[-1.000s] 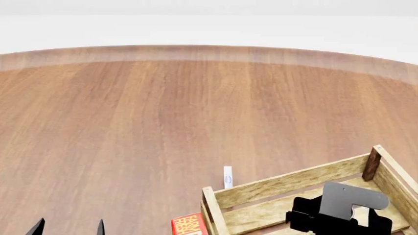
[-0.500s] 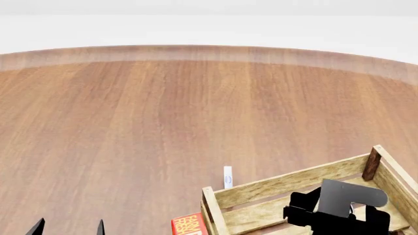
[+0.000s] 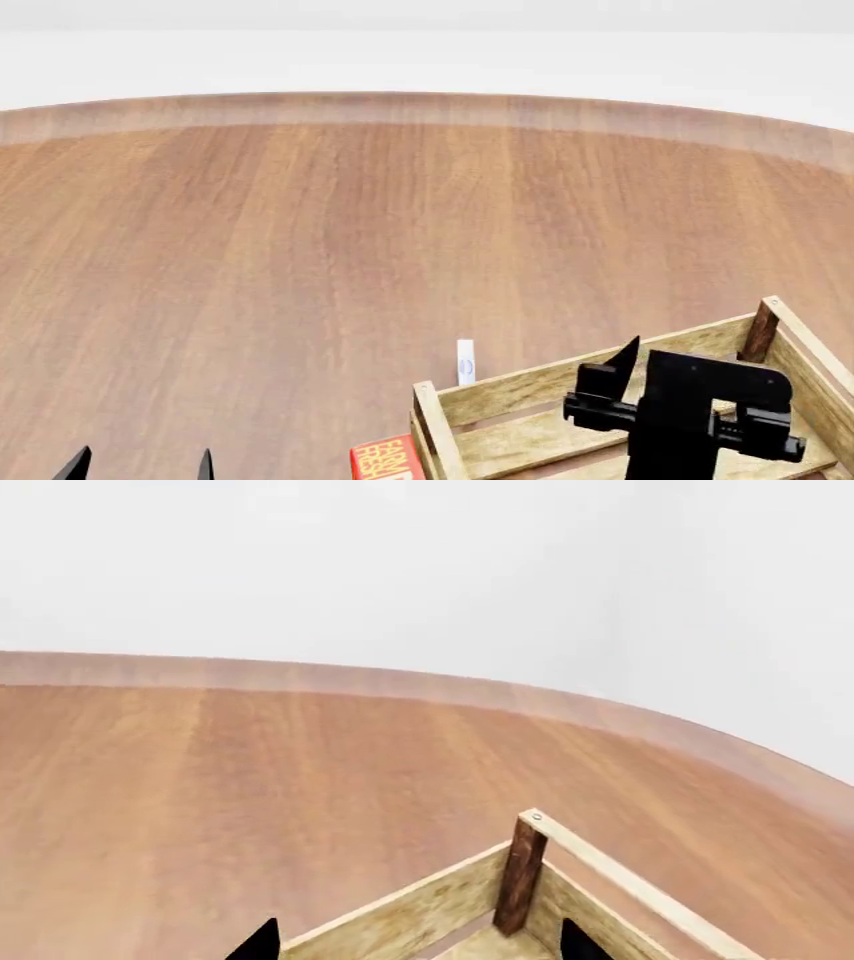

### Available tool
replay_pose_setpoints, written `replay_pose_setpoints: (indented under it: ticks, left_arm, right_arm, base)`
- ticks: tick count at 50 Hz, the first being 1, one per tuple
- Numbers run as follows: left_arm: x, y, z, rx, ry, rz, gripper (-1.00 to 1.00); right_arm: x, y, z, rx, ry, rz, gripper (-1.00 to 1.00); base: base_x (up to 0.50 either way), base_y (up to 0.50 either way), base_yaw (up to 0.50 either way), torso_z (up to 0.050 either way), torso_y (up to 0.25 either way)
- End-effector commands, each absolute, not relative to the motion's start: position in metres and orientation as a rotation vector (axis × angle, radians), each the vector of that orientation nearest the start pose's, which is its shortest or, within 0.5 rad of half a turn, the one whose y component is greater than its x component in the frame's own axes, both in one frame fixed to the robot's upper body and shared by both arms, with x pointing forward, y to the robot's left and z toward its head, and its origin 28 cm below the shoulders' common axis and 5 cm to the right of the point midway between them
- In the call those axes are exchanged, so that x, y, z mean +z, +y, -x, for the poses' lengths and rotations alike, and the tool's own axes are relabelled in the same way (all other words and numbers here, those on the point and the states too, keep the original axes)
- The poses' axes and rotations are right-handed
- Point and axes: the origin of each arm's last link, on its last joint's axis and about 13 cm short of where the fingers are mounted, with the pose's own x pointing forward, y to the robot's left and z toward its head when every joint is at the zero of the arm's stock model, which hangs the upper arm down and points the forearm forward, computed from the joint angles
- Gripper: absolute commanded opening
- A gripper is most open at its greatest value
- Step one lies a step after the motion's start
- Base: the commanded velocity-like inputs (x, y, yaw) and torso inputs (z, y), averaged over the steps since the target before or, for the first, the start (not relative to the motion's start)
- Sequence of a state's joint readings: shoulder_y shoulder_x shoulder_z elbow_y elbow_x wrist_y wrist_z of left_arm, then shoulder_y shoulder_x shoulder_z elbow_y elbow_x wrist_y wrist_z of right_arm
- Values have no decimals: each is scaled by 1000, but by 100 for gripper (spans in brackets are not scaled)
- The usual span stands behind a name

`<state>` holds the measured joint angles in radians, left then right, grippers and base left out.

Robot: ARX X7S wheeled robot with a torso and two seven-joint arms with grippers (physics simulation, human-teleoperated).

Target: Pick up the tomato sauce, and put it in the wooden tray.

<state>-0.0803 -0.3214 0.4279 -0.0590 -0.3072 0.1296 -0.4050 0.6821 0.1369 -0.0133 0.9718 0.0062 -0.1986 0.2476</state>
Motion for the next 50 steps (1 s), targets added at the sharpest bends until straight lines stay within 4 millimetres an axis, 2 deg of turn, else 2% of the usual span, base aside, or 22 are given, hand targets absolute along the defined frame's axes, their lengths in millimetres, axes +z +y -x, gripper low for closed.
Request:
replay_pose_setpoints:
  ticks: [1, 7, 21, 50]
  left_arm:
    - [11, 204, -212, 16, -23, -13, 100]
    - [11, 204, -212, 16, -22, -12, 100]
    - [11, 204, -213, 15, -23, -14, 100]
    - [11, 204, -212, 15, -24, -15, 100]
  right_arm:
    - [55, -137, -316, -249, -50, 133, 100]
    - [74, -130, -300, -214, -110, 151, 100]
    - [99, -124, -271, -178, -206, 158, 100]
    - [126, -108, -210, -67, -359, 159, 100]
  base:
    - [0, 0, 0, 0, 0]
    - [0, 0, 0, 0, 0]
    - [0, 0, 0, 0, 0]
    - [0, 0, 0, 0, 0]
